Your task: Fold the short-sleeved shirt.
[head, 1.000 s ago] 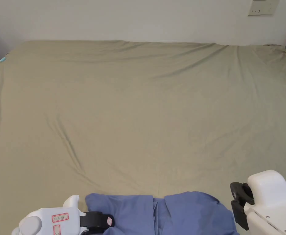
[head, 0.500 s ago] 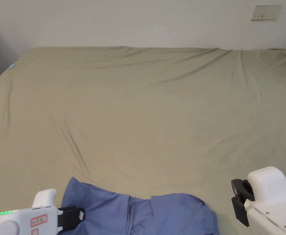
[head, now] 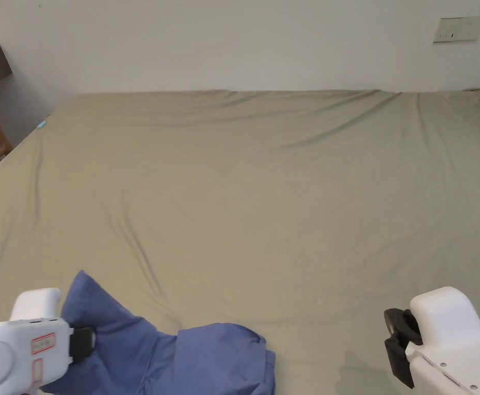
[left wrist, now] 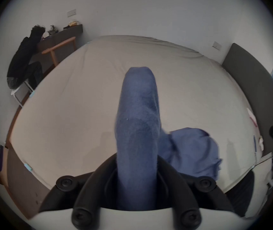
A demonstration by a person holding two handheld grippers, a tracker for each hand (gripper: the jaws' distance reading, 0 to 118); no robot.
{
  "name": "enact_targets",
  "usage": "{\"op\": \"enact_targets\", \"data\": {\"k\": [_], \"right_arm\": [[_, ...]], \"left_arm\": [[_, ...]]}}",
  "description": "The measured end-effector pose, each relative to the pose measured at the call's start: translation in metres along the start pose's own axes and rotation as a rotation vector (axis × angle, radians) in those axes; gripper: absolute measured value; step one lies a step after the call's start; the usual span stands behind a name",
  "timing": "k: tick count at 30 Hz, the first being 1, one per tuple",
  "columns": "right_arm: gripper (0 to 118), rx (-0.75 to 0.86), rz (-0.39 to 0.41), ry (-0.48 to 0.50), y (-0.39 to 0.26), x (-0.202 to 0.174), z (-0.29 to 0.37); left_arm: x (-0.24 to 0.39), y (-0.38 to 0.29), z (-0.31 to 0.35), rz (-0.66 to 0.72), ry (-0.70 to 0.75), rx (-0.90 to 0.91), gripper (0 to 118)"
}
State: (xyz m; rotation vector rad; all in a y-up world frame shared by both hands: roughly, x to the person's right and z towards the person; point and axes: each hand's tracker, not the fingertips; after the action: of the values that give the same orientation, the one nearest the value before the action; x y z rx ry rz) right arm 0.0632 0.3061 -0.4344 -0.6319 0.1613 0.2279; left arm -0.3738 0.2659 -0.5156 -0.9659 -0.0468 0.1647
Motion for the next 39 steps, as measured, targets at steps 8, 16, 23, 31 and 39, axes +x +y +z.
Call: {"op": "enact_targets", "data": {"k": [8, 16, 23, 31, 39], "right_arm": [[1, 0.0, -0.016, -0.009, -0.006, 0.01, 0.008], [1, -0.014, -0.046, -0.025, -0.013, 0.021, 0.006], [1, -0.034, -0.053, -0.024, -0.017, 0.024, -0.002], [1, -0.035, -0.048, -0.02, -0.013, 0.021, -0.003], [1, -0.034, -0.04, -0.019, -0.011, 0.014, 0.0]], "left_arm": [[0.089, -0.02, -0.065, -0.077, -0.152, -0.095, 11], [0.158, -0.066, -0.128, -0.165, -0.098, -0.211, 12], [0.166, -0.066, -0.118, -0.139, -0.287, -0.209, 61], [0.12, -0.028, -0.064, 0.046, -0.458, 0.011, 82], [0.119, -0.045, -0.079, -0.194, -0.169, 0.154, 0]]}}
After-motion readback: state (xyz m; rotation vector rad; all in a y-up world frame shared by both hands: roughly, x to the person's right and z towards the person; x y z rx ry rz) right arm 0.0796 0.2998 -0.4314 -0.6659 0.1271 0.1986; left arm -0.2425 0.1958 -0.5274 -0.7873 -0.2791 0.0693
